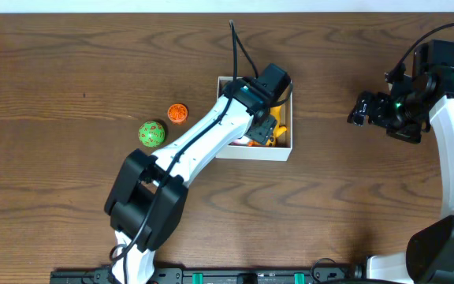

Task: Pack container
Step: 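Place the white-pink duck into the box with the left gripper, then grasp the green numbered ball with the left gripper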

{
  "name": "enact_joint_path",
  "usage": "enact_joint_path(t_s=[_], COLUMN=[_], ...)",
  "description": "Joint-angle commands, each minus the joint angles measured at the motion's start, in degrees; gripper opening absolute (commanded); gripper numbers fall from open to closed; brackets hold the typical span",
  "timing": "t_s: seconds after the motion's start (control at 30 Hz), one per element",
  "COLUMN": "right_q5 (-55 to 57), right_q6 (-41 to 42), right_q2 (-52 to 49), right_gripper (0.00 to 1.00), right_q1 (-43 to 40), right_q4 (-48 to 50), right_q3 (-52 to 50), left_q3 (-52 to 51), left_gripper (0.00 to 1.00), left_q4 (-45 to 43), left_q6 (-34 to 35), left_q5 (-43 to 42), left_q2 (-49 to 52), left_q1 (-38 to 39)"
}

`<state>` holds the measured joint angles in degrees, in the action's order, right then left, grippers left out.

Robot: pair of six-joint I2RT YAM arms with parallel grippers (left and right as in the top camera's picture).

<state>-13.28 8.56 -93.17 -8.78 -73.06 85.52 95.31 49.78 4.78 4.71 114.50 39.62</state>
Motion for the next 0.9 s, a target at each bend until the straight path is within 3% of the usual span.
enact_joint_path(t_s=[0.0, 0.27, 0.5, 0.7, 0.87], right_q5=[-0.3, -0.3, -0.3, -0.3, -0.3], right_q6=[-0.5, -0.5, -0.5, -0.5, -0.5], right_q2=[-0.1, -0.1, -0.1, -0.1, -0.1], right_gripper=[0.99, 0.99, 0.99, 0.99, 0.99], right_q1=[-0.2, -0.2, -0.2, -0.2, -0.2], right_q4=[-0.1, 0.0, 0.0, 0.2, 0.2], right_q3=[-0.2, -0.2, -0.2, -0.2, -0.2], left_q3=[3.1, 3.2, 3.1, -0.1, -2.8], left_gripper=[0.77, 0.82, 0.85, 0.87, 0.86], left_q4=[0.6, 9.0, 20.6, 21.3, 18.6], left_q6=[1.8, 3.7, 5.7, 5.3, -0.8], left_q5=[0.4, 4.2, 6.0, -0.4, -8.9], left_q2=[-5.3, -12.9, -15.1, -13.1, -9.1], left_q1=[0.1, -2.8, -15.1, -28.0, -34.2])
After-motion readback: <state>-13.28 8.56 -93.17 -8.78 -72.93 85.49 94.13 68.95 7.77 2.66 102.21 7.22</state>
